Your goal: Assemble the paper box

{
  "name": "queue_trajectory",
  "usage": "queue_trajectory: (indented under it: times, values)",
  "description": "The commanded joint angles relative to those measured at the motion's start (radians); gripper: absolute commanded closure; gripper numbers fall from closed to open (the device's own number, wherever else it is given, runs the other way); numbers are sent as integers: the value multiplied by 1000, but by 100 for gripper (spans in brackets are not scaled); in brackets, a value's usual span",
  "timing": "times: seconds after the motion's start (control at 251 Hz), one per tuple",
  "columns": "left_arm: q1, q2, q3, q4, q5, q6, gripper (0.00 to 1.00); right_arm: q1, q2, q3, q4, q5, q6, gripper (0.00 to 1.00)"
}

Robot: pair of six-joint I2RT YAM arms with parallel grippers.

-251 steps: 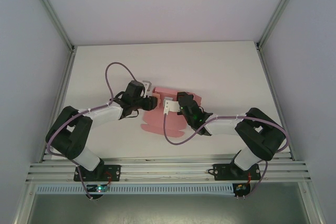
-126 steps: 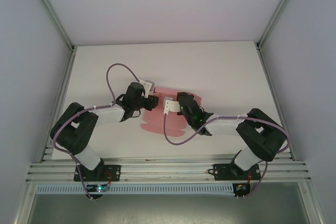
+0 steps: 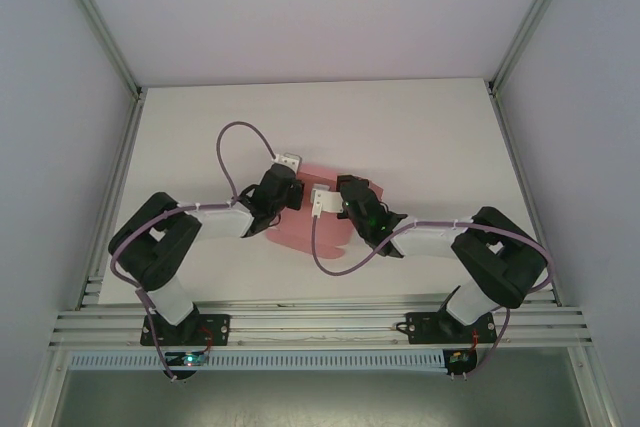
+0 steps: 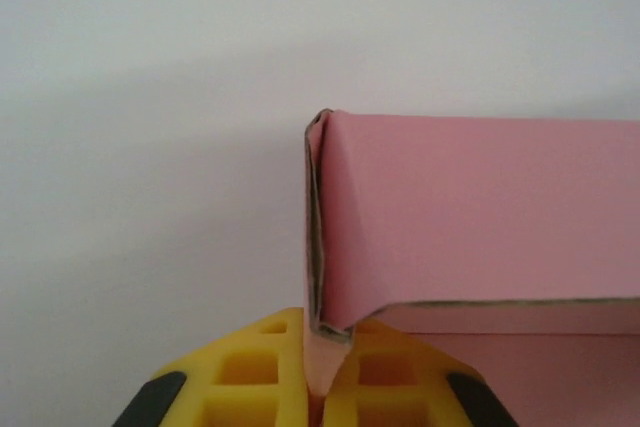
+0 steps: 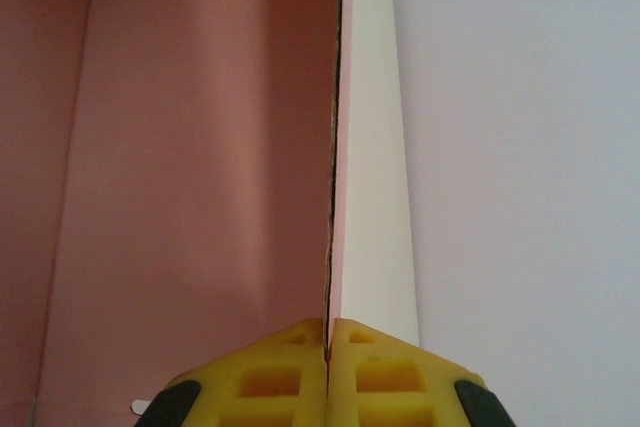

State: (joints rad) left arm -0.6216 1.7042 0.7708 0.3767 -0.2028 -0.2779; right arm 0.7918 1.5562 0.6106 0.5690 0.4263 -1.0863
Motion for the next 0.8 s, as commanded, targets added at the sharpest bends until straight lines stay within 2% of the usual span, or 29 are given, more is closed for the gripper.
queue_trajectory:
  times: [0.0, 0.156, 0.283, 0.391, 0.539, 0.67, 0.794]
  values:
    - [11, 53, -10, -12, -223, -79, 100, -3, -12, -9, -112, -44, 29, 100]
    - [-7, 69, -16, -50, -406, -130, 100, -11, -24, -5, -140, -29, 37, 100]
    - [-13, 82, -21, -106, -462, -210, 100, -18, -33, 6, -180, -27, 53, 100]
    - [-24, 111, 4, -198, -556, -278, 100, -23, -34, 8, -193, -20, 58, 100]
    - [-29, 118, -38, -126, -521, -291, 100, -27, -34, 14, -208, -21, 68, 100]
    - [-32, 132, -46, -57, -421, -200, 100, -28, -38, 15, -209, -24, 77, 100]
    - [-36, 128, -71, 28, -332, -149, 88, -30, -54, 9, -206, -42, 87, 100]
